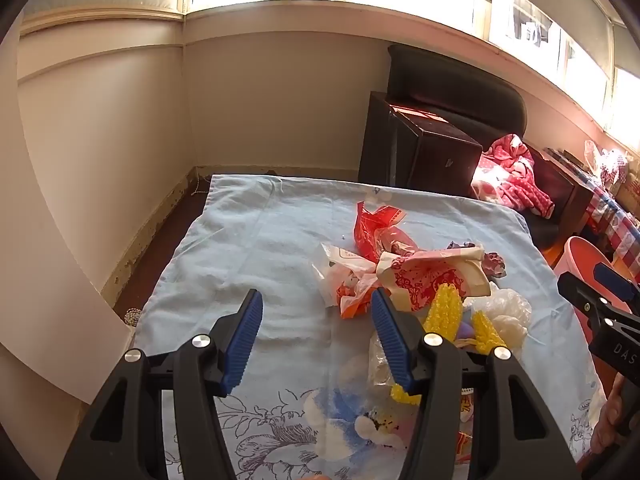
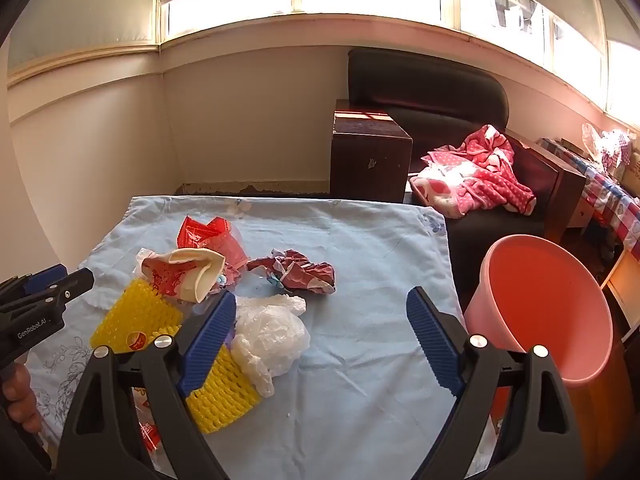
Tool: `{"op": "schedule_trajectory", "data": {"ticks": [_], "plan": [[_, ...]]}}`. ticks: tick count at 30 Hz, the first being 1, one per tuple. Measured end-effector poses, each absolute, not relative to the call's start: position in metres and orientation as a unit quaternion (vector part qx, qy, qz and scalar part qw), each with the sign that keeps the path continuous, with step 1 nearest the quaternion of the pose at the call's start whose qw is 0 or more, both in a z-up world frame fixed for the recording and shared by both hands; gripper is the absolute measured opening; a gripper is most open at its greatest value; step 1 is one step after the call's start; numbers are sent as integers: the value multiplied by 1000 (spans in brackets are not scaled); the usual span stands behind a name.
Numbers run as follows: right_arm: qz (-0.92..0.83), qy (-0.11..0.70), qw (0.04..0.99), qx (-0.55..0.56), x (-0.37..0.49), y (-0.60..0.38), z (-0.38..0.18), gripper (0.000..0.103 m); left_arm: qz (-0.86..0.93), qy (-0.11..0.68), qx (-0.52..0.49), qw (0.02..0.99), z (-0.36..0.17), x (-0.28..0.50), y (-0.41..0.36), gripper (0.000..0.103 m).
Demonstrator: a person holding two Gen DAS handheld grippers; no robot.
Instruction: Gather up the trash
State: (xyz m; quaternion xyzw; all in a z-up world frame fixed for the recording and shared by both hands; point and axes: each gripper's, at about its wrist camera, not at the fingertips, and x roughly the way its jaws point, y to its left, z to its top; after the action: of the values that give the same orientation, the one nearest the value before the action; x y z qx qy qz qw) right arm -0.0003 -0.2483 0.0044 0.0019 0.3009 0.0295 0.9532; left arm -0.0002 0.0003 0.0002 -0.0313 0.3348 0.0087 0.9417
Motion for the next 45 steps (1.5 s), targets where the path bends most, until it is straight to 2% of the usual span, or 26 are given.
{"op": "schedule_trajectory", "data": {"ticks": [45], "plan": [[34,299,954,7,-1,-249,2,88,8,334,-35,942,0,0,1,56]]}}
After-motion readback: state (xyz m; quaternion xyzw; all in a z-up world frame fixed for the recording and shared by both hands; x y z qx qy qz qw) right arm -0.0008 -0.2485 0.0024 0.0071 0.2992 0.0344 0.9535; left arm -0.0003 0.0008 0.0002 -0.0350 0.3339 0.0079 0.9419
